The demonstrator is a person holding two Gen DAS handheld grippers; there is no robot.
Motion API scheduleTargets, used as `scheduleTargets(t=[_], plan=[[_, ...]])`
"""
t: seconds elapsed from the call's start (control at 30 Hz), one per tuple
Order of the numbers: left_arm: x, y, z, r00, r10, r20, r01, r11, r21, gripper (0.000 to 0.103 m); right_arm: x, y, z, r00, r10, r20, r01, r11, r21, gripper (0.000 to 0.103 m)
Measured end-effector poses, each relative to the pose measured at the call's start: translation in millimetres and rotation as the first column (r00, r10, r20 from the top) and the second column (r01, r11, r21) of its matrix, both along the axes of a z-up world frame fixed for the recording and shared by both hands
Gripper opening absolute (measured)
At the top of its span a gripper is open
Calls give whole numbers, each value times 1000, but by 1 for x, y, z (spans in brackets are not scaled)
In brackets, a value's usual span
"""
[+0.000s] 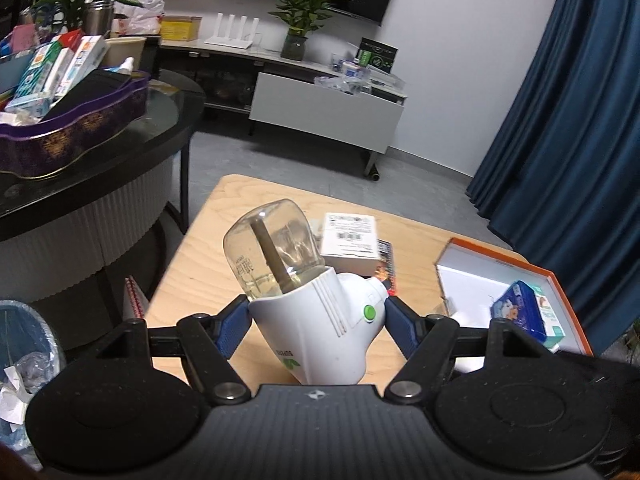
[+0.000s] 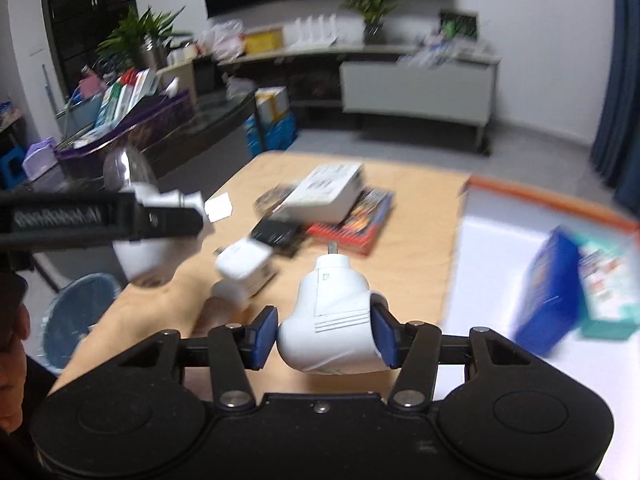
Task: Organize rigid objects
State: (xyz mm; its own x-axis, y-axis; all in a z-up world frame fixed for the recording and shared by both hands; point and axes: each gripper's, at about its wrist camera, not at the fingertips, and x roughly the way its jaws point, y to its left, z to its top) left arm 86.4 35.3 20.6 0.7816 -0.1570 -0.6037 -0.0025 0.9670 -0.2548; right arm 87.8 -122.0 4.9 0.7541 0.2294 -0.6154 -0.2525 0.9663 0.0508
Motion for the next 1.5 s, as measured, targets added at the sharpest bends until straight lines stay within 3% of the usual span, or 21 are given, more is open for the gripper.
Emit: scheduleTargets(t=[0.17, 0.83, 1.13, 1.5], plan=[[1, -29, 1, 998, -62, 4, 62, 998, 7, 74, -14, -29, 19, 995, -81, 57, 84, 995, -46, 62], [-3, -115, -2, 963, -270, 0, 270, 963, 21, 74, -59, -128, 33, 944, -319, 80, 320, 947, 0, 62], [0, -142, -5, 942, -335, -11, 335, 942, 31, 74, -71, -159, 37, 915, -392, 89, 393, 920, 14, 62], [-6, -163, -5, 932, -362, -14, 362, 930, 63, 74, -76, -171, 36, 903, -419, 92, 419, 908, 20, 62]])
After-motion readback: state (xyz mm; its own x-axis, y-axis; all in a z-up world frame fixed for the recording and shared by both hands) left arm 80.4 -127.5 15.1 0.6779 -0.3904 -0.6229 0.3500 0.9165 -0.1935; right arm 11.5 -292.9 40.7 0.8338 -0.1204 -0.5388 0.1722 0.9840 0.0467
